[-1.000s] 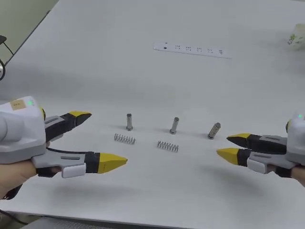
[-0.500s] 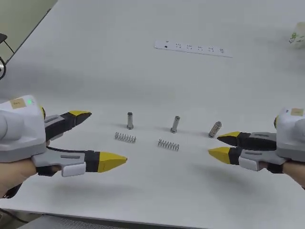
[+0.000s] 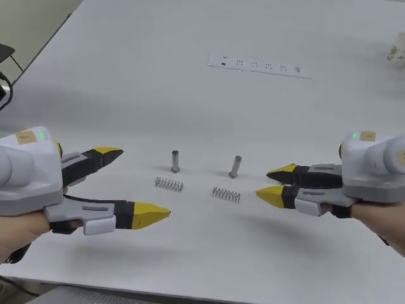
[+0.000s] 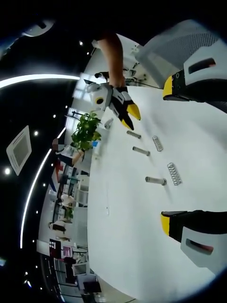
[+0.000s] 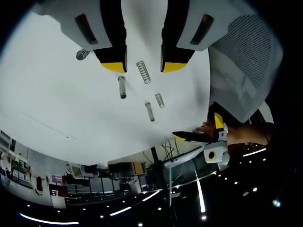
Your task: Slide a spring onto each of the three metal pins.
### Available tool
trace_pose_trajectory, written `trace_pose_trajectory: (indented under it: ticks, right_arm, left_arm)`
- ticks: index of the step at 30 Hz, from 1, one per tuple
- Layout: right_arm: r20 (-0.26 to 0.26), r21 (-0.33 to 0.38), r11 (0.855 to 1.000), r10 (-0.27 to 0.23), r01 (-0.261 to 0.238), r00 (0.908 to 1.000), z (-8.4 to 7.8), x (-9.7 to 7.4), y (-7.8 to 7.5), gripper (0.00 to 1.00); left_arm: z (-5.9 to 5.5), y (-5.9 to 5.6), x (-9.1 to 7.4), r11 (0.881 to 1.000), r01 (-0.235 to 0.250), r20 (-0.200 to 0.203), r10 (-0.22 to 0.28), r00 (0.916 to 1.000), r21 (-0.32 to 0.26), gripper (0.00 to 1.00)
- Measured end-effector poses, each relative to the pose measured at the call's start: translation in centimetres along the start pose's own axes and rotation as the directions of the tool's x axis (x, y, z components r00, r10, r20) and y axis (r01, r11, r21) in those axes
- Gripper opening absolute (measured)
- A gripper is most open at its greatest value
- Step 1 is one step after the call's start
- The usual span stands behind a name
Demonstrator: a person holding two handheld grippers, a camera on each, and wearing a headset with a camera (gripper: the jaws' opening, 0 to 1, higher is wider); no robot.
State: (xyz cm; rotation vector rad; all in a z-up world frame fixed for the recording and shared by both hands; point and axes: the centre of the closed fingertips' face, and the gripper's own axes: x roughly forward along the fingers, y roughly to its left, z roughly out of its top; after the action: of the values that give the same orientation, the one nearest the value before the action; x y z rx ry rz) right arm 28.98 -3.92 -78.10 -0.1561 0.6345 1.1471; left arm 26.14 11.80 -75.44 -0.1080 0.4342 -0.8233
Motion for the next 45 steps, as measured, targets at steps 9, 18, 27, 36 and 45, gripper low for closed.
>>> trace_pose_trajectory:
  ticks: [9, 18, 27, 36, 45]
  right_arm:
    - [-0.042, -0.052, 0.997, 0.05, -0.052, 0.9979, 0.1, 2.3, 1.5, 0.26]
    - [-0.123, -0.11, 0.992, 0.049, -0.063, 0.9912, -0.8, 4.2, 1.3, 0.23]
    - [-0.253, -0.197, 0.978, 0.014, -0.066, 0.9672, -2.3, 5.6, 0.7, 0.18]
    - [-0.307, -0.209, 0.976, -0.007, -0.06, 0.9518, -3.5, 6.7, 0.1, 0.17]
    - [-0.348, -0.236, 0.969, -0.018, -0.069, 0.9374, -4.5, 6.9, -0.3, 0.09]
  left_arm:
    - [-0.2, -0.2, 0.0, 1.0, 0.007, -0.01, -0.007, 0.9999, 0.003, 0.93]
    - [-0.2, -0.1, -0.2, 1.0, 0.003, -0.011, -0.003, 0.9999, -0.001, 0.93]
    - [-0.7, 0.0, -0.3, 1.0, -0.001, -0.022, 0.001, 0.9998, -0.002, 0.93]
    - [-0.7, -0.2, -0.5, 1.0, 0.0, -0.019, 0.0, 0.9998, -0.002, 0.93]
    - [-0.8, -0.6, -0.4, 1.0, 0.009, -0.028, -0.009, 0.9996, 0.002, 0.93]
